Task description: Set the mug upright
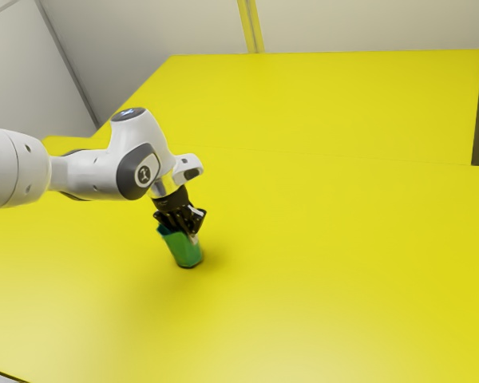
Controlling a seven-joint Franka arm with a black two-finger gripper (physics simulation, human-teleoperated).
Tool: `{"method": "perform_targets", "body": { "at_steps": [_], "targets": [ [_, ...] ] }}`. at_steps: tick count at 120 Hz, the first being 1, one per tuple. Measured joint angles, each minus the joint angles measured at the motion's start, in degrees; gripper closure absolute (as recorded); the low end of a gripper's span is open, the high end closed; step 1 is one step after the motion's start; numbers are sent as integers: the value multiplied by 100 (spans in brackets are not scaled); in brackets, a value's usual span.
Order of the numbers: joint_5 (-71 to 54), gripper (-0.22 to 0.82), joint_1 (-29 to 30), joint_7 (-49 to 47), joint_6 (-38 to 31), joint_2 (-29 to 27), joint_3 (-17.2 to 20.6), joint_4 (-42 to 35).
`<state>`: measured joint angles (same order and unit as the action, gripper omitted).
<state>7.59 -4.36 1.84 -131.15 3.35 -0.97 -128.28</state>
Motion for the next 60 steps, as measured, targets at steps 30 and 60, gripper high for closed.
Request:
{"method": "perform_targets", "body": {
  "at_steps": [30, 60],
  "targets": [
    [37, 53, -27, -212, 94, 17, 0, 45],
    [64, 41, -19, -353, 117, 0, 0, 146]
  ]
}}
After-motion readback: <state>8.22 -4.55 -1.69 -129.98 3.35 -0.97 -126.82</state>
